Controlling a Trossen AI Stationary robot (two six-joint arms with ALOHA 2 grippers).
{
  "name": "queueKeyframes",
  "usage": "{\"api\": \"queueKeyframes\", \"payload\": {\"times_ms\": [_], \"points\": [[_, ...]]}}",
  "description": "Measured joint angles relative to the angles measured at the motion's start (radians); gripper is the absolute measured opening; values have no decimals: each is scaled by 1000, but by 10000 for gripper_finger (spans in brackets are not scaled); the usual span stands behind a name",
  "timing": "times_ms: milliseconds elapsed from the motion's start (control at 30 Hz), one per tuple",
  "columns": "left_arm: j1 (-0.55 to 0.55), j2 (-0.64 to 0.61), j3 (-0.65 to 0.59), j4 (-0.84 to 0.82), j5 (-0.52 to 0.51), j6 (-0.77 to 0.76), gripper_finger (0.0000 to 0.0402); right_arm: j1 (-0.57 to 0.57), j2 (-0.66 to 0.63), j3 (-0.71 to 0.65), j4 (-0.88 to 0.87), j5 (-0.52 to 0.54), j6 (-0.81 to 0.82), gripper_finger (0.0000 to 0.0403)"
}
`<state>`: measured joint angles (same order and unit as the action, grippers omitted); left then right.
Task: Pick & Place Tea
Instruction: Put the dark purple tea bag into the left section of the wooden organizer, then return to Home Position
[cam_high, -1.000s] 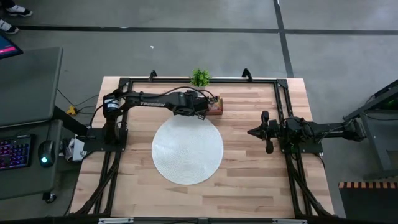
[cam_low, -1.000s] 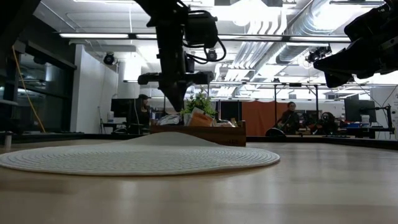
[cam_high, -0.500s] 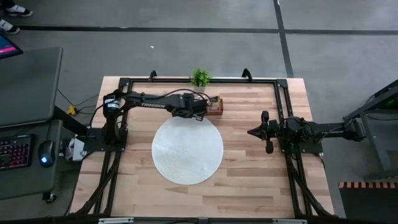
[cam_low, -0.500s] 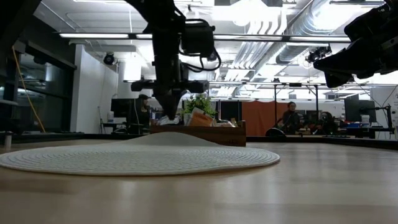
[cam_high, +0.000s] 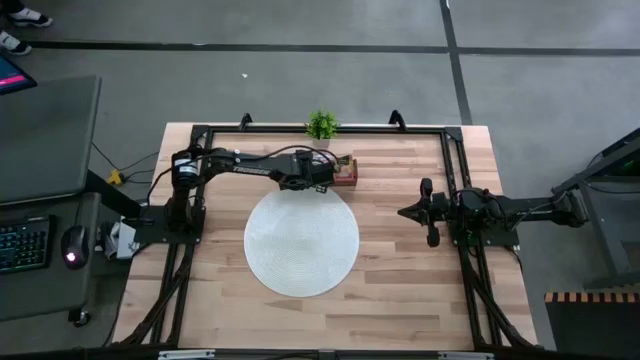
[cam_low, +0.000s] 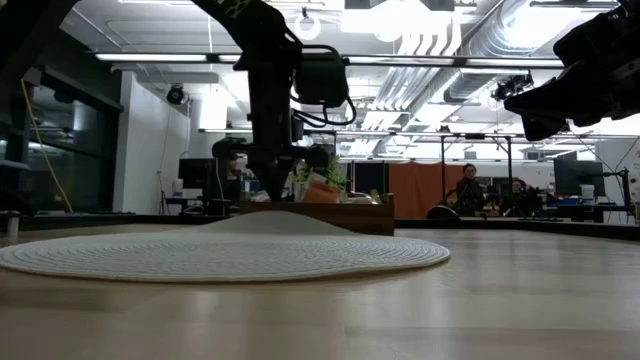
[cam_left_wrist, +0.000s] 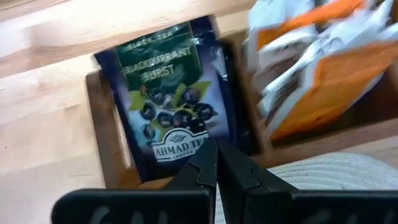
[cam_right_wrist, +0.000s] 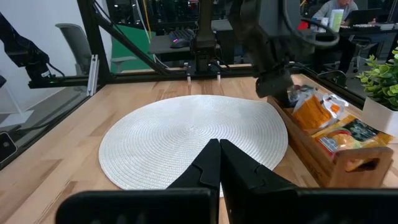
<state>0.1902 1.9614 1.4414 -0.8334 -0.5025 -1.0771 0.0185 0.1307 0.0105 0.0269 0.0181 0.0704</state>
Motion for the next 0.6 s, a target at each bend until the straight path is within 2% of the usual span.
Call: {"api": "queueKeyframes", "payload": {"times_ms": [333, 600], "points": [[0, 22, 3, 28, 1, -2, 0, 0, 0, 0, 1, 0, 0, 1], [0, 24, 67, -84, -38, -2, 0, 0, 0, 0, 2, 0, 0, 1]]}}
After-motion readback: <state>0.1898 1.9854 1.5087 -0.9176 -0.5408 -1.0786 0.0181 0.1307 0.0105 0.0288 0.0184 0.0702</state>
